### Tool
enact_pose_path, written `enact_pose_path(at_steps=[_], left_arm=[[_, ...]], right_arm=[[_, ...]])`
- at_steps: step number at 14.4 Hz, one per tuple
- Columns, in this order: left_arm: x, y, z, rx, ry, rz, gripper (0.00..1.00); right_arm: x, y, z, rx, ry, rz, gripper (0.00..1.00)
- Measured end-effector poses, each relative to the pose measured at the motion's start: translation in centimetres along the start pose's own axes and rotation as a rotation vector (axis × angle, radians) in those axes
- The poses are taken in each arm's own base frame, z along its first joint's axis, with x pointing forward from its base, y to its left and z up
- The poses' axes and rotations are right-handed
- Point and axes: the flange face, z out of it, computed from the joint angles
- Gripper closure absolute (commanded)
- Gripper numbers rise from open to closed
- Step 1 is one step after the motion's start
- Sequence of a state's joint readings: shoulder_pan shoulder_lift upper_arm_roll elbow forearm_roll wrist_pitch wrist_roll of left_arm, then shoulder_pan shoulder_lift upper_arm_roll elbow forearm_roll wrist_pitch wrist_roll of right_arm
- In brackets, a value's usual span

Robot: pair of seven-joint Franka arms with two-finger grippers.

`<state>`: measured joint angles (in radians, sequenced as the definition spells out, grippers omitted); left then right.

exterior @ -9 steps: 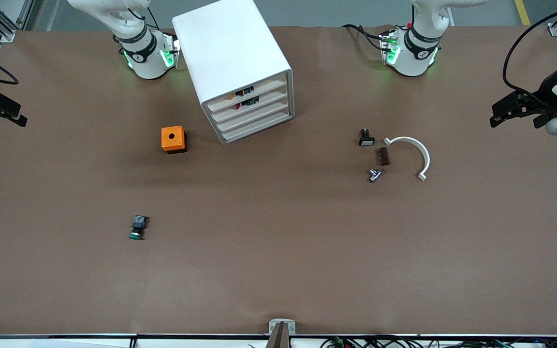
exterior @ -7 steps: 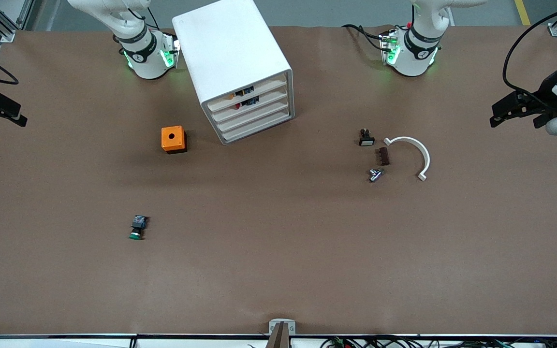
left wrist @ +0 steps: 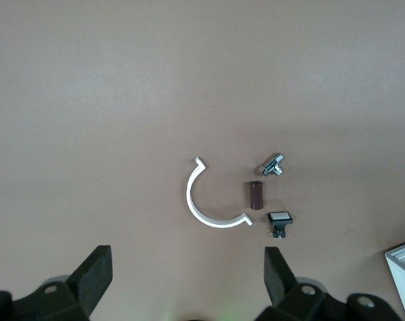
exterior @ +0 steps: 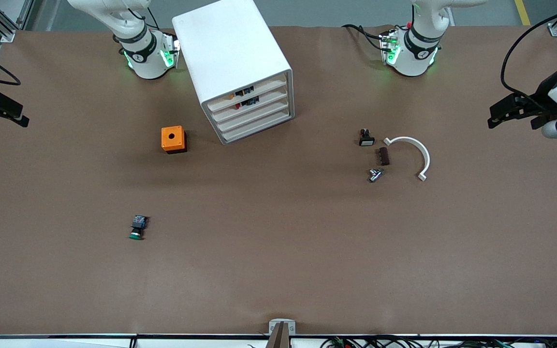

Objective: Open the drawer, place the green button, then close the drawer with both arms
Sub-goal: 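Grasp the green button with the right gripper while the left gripper reaches the cabinet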

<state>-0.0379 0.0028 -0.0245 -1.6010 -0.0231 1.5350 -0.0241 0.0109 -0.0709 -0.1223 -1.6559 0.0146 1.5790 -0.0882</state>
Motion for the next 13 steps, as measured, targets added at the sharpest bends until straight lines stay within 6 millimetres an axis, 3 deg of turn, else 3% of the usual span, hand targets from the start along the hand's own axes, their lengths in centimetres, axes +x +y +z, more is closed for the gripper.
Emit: enact_pose_path(at_steps=[3, 6, 9, 13], left_arm=[[1.7, 0.2, 3.3, 0.0, -0.063, 0.004, 0.0], [3.8, 0.8, 8.2, 0.003, -0.15, -0.001, 0.0], [5.6, 2.9, 13.8, 0.021, -0.243, -0.061, 0.0], [7.0, 6.4, 20.9, 0.072, -0.346, -0.185, 0.0]], right_arm=[[1.1, -0.8, 2.2, -0.003, 0.016, -0.014, 0.0], [3.0, -2.4, 5.8, -0.006, -0.002, -0.004, 0.0], [5.2, -4.8, 9.8, -0.015, -0.024, 0.049, 0.0], [7.9, -7.4, 16.7, -0.028, -0.071, 0.137, 0.0]])
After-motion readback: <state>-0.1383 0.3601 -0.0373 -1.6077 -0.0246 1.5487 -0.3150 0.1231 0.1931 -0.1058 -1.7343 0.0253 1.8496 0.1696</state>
